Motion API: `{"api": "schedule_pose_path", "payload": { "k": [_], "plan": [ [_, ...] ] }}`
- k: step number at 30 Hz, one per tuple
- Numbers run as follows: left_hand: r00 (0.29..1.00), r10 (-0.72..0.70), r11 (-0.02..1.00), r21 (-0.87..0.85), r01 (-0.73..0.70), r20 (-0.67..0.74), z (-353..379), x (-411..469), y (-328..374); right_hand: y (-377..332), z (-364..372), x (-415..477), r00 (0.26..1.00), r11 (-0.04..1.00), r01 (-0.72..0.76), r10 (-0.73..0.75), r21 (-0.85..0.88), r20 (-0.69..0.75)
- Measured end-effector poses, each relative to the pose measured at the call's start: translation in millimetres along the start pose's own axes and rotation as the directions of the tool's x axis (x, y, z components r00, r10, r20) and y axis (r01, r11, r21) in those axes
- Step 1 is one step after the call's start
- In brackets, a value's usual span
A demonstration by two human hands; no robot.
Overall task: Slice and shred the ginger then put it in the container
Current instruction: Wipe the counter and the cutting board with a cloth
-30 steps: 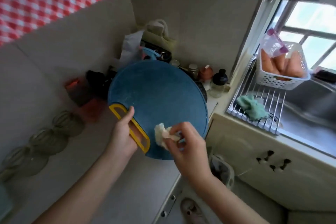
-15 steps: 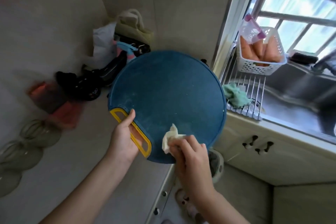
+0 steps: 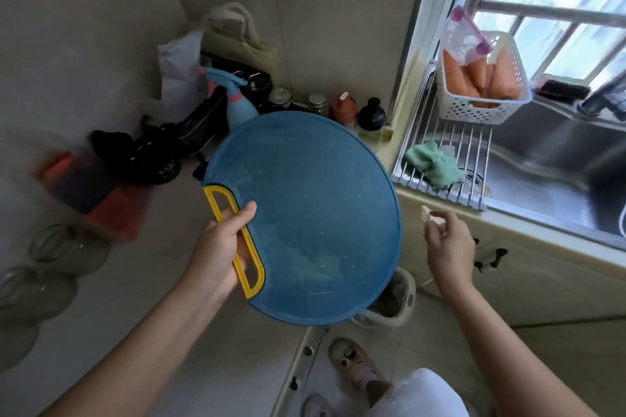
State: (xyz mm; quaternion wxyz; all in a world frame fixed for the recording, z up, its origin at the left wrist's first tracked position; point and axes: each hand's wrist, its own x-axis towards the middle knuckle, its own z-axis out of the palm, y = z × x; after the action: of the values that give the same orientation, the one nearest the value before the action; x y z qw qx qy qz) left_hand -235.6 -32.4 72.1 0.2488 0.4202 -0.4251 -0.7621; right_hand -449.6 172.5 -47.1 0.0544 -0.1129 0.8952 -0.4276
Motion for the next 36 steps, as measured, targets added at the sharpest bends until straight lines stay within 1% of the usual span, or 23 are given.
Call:
{"api": "schedule_pose_path", "payload": {
  "k": [1,3,5,7,9,10,12,13,15,17,19,20,21,22,24,26,28,29,31,33,34,35,36],
  "plan": [
    [1.000,0.020,1.000,0.015,-0.020,-0.001,2.8,-1.2,0.1,-1.9,-2.6,-2.7,1.000,0.999,-0.001,0.002,0.035,-0.021],
    [0.998,0.055,0.997,0.046,-0.055,0.000,10.1,-3.0,0.0,-21.6,-4.3,-18.9,0.997,0.986,0.072,-0.069,0.152,-0.024],
    [0.998,0.066,0.995,0.068,-0.066,-0.002,18.1,-2.6,-2.5,-53.8,-0.6,-48.8,0.973,0.939,0.216,-0.229,0.268,0.021],
    [0.996,0.080,0.993,0.088,-0.078,-0.025,24.2,-1.3,-7.5,-83.9,12.1,-83.2,0.888,0.872,0.382,-0.438,0.305,0.139],
    [0.994,0.091,0.990,0.109,-0.084,-0.059,29.2,-1.2,-15.1,-101.0,29.4,-108.4,0.785,0.818,0.507,-0.568,0.272,0.245],
    [0.993,0.085,0.991,0.112,-0.076,-0.078,31.6,-1.9,-19.2,-103.6,37.6,-114.7,0.761,0.800,0.554,-0.599,0.229,0.249],
    [0.993,0.054,0.995,0.086,-0.045,-0.101,37.8,-3.9,-24.6,-100.5,48.9,-113.6,0.752,0.771,0.628,-0.636,0.102,0.173],
    [0.994,0.034,0.998,0.064,-0.028,-0.100,40.8,-5.4,-25.7,-96.0,50.4,-109.5,0.765,0.778,0.627,-0.626,0.053,0.151],
    [0.997,0.007,1.000,0.031,-0.004,-0.082,45.6,-7.1,-25.1,-83.3,48.7,-96.6,0.850,0.867,0.498,-0.492,0.017,0.189],
    [0.998,-0.001,0.999,0.037,0.004,-0.070,43.8,-7.0,-22.4,-62.1,39.6,-73.8,0.933,0.983,0.182,-0.182,0.031,0.309],
    [0.998,0.006,0.997,0.076,-0.001,-0.067,37.1,-5.7,-17.7,-26.7,25.2,-43.4,0.945,0.991,-0.124,0.130,-0.039,0.299],
    [0.998,0.013,0.996,0.093,-0.007,-0.064,34.3,-4.9,-14.7,-11.3,17.1,-30.4,0.945,0.977,-0.193,0.210,-0.092,0.252],
    [0.998,0.016,0.995,0.103,-0.010,-0.064,31.4,-4.5,-11.9,-0.5,10.6,-22.3,0.953,0.968,-0.203,0.230,-0.145,0.197],
    [0.998,0.019,0.994,0.106,-0.011,-0.067,30.1,-4.3,-9.3,5.6,7.1,-17.0,0.968,0.971,-0.180,0.203,-0.160,0.147],
    [0.997,0.039,0.993,0.116,-0.031,-0.067,30.2,-4.2,-7.5,0.1,4.5,-15.1,0.991,0.991,-0.101,0.108,-0.090,0.083],
    [0.996,0.068,0.989,0.138,-0.059,-0.060,32.6,-5.1,-10.2,-25.3,1.1,-23.4,0.999,0.999,0.043,-0.043,0.029,0.011],
    [0.995,0.086,0.982,0.175,-0.075,-0.057,36.0,-3.9,-13.5,-56.9,2.6,-40.2,0.977,0.967,0.205,-0.212,0.148,0.030],
    [0.994,0.092,0.979,0.190,-0.079,-0.058,38.2,-2.8,-15.1,-72.8,6.0,-53.4,0.951,0.944,0.278,-0.296,0.175,0.089],
    [0.991,0.111,0.975,0.202,-0.093,-0.079,40.9,-1.8,-18.7,-99.6,17.6,-84.5,0.848,0.880,0.440,-0.472,0.177,0.241],
    [0.986,0.135,0.972,0.205,-0.112,-0.101,43.2,-3.7,-20.6,-107.7,28.2,-106.0,0.758,0.795,0.584,-0.606,0.162,0.243],
    [0.985,0.139,0.972,0.204,-0.116,-0.099,43.2,-4.8,-20.5,-103.3,32.5,-107.8,0.753,0.781,0.606,-0.624,0.149,0.207],
    [0.986,0.132,0.973,0.202,-0.110,-0.098,40.9,-5.4,-21.2,-96.0,32.4,-101.6,0.788,0.812,0.567,-0.584,0.142,0.194],
    [0.988,0.122,0.975,0.196,-0.102,-0.093,39.3,-6.5,-20.2,-88.0,29.6,-91.1,0.845,0.869,0.479,-0.495,0.122,0.203]
  ]
}}
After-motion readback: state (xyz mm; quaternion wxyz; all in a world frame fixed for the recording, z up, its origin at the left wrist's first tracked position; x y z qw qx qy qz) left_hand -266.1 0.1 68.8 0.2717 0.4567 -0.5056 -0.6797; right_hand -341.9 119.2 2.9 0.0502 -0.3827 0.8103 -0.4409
